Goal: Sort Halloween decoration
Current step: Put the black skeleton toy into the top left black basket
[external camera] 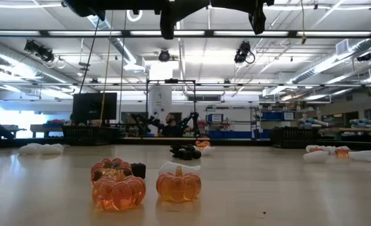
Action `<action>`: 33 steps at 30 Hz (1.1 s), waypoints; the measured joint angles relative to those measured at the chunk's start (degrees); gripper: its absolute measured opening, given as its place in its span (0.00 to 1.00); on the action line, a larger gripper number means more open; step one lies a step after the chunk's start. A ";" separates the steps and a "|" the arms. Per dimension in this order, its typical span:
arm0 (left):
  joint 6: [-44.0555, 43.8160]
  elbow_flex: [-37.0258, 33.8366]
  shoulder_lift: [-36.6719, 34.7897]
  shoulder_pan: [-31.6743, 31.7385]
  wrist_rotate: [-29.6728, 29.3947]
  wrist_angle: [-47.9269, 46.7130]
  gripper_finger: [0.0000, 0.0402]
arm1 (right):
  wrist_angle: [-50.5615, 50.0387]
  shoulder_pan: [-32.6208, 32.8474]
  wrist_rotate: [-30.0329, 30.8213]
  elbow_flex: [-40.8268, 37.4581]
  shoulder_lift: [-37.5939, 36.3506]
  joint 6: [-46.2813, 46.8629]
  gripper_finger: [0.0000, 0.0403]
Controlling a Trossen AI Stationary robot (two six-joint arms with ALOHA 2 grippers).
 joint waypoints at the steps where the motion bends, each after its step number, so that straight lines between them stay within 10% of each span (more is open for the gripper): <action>1: 0.00 0.00 0.09 0.13 0.02 -0.12 0.44 | 0.00 0.00 -0.04 0.00 0.00 -0.10 0.09; 33: -3.33 0.16 0.71 2.57 7.74 2.93 0.32 | 0.85 0.12 -0.11 0.00 0.00 -0.61 0.09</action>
